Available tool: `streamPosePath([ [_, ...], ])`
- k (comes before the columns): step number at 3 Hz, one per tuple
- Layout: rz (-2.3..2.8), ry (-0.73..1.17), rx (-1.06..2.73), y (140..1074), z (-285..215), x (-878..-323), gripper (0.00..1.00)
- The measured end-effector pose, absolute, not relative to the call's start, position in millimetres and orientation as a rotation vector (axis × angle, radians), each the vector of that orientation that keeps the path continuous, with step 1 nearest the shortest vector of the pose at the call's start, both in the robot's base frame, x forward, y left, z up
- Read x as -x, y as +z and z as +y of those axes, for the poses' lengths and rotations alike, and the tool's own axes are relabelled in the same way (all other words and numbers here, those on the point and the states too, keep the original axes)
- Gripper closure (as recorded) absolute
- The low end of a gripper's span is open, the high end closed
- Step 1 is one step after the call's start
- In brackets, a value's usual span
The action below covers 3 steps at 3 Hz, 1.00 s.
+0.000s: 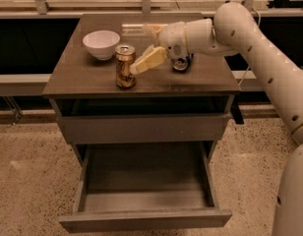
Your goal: Place orange can into middle drawer
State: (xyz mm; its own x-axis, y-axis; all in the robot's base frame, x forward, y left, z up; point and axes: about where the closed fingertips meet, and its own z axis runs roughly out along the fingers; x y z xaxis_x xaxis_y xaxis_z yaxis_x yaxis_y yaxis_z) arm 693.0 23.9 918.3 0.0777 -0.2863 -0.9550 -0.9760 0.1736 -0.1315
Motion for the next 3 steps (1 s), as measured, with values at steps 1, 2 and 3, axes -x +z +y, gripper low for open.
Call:
streamPosePath([
  [1, 1.370, 0.904, 1.327, 910.6, 49.1, -682.6, 0.00],
  [2, 1.375, 0.967, 1.327, 897.7, 68.5, -675.7, 0.26],
  [3, 1.374, 1.003, 1.324, 894.4, 76.1, -672.8, 0.49],
])
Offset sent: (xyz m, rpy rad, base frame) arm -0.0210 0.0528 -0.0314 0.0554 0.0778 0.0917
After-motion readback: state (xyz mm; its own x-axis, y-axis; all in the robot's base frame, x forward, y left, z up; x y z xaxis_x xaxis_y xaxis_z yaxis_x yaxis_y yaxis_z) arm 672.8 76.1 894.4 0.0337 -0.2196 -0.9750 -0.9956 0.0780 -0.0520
